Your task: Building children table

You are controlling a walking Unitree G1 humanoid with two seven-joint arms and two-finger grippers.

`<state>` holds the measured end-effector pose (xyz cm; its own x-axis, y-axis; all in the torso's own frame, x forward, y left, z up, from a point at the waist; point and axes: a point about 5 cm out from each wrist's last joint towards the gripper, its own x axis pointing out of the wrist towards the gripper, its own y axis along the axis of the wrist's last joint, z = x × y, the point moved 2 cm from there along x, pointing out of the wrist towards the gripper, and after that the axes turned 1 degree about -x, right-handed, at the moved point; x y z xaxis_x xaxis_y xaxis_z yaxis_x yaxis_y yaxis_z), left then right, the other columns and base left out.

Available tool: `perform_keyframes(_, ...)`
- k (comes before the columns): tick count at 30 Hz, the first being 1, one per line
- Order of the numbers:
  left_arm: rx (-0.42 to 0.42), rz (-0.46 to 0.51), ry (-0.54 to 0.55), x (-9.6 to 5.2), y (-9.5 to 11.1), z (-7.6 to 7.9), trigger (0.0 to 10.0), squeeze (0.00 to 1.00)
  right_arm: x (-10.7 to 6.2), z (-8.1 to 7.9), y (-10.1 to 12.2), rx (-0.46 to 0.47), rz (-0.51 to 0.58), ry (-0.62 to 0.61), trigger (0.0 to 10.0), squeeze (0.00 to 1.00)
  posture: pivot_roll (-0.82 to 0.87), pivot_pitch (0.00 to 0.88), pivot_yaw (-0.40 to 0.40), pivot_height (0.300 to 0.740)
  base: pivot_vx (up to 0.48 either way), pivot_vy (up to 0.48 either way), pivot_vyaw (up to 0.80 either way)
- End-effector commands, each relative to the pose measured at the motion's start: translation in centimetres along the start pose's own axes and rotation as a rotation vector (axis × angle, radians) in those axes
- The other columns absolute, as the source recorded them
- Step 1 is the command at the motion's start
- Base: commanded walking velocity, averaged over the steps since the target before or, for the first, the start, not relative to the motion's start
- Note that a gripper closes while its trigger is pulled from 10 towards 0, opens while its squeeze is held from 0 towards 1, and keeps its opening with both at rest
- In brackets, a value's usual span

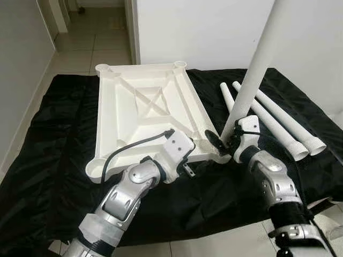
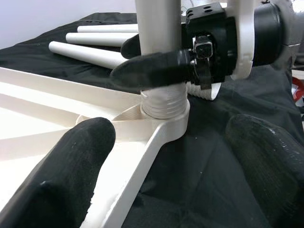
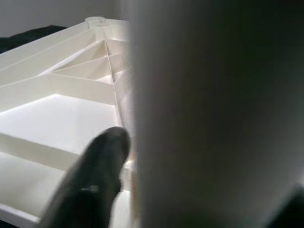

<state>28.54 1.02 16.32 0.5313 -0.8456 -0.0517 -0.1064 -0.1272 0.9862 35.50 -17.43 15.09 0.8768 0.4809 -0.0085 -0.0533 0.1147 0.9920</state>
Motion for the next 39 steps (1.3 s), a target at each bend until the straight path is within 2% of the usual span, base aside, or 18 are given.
perform_keyframes(1, 0.012, -0.006, 0.003, 0.1, 0.1, -0.2, 10.0, 0.00, 0.4, -0.5, -0.2, -0.010, -0.015, 0.045, 0.8, 0.00, -0.05, 0.001, -0.018, 0.740, 0.000, 0.000, 0.00)
perform_keyframes(2, 0.012, -0.007, 0.007, 0.0, 0.0, -0.2, 10.0, 0.00, 0.3, 0.0, -0.3, -0.008, -0.020, 0.048, 0.0, 0.00, -0.05, 0.004, -0.021, 0.740, 0.000, 0.000, 0.00)
perform_keyframes(6, 0.011, -0.009, 0.011, -0.1, 0.0, -0.2, 10.0, 0.00, 0.1, 0.6, -0.5, 0.003, -0.030, 0.049, 0.0, 0.00, -0.05, 0.007, -0.022, 0.740, 0.000, 0.000, 0.00)
perform_keyframes(12, 0.010, -0.011, 0.010, -0.2, 0.0, -0.2, 10.0, 0.00, -0.2, 0.6, -0.9, 0.044, -0.027, 0.045, 0.0, 0.00, -0.05, 0.009, -0.021, 0.740, 0.000, 0.000, 0.00)
perform_keyframes(13, 0.011, -0.012, 0.010, -0.2, -0.1, -0.2, 10.0, 0.00, -0.3, 0.6, -0.9, 0.059, -0.025, 0.034, 2.5, 0.00, -0.05, 0.010, -0.020, 0.740, 0.000, 0.000, 0.00)
perform_keyframes(14, 0.011, -0.013, 0.010, -0.2, -0.1, -0.2, 10.0, 0.00, -0.3, 0.5, -0.8, 0.069, -0.025, 0.025, 2.5, 0.00, -0.05, 0.010, -0.020, 0.740, 0.000, 0.000, 0.00)
perform_keyframes(15, 0.011, -0.013, 0.009, -0.2, -0.1, -0.2, 10.0, 0.00, -0.3, 0.5, -0.9, 0.075, -0.028, 0.012, 10.0, 0.00, -0.05, 0.009, -0.023, 0.740, 0.000, 0.000, 0.00)
perform_keyframes(28, 0.005, -0.012, 0.000, -0.1, -0.2, 0.2, 10.0, 0.00, 0.0, -0.3, -1.3, 0.098, -0.071, -0.140, 10.0, 0.00, -0.05, 0.000, -0.031, 0.740, 0.000, 0.000, 0.00)
perform_keyframes(31, 0.007, -0.014, -0.006, -0.1, -0.3, 0.3, 10.0, 0.00, -0.2, -0.1, -1.2, 0.126, -0.081, -0.321, 10.0, 0.00, -0.05, 0.000, -0.031, 0.740, 0.000, 0.000, 0.00)
perform_keyframes(35, 0.009, -0.013, -0.008, 0.0, -0.3, 0.3, 10.0, 0.00, -0.3, -0.2, -1.3, 0.137, -0.082, -0.399, 10.0, 0.00, -0.05, 0.000, -0.032, 0.740, 0.000, 0.000, 0.00)
perform_keyframes(36, 0.010, -0.012, -0.010, 0.0, -0.3, 0.3, 10.0, 0.00, -0.6, -0.6, -1.4, 0.148, -0.083, -0.482, 10.0, 0.00, -0.05, 0.000, -0.032, 0.740, 0.000, 0.000, 0.00)
perform_keyframes(39, 0.010, -0.011, -0.011, 0.0, -0.2, 0.3, 10.0, 0.00, -0.7, -0.8, -1.5, 0.150, -0.082, -0.512, 10.0, 0.00, -0.05, 0.000, -0.032, 0.740, 0.000, 0.000, 0.00)
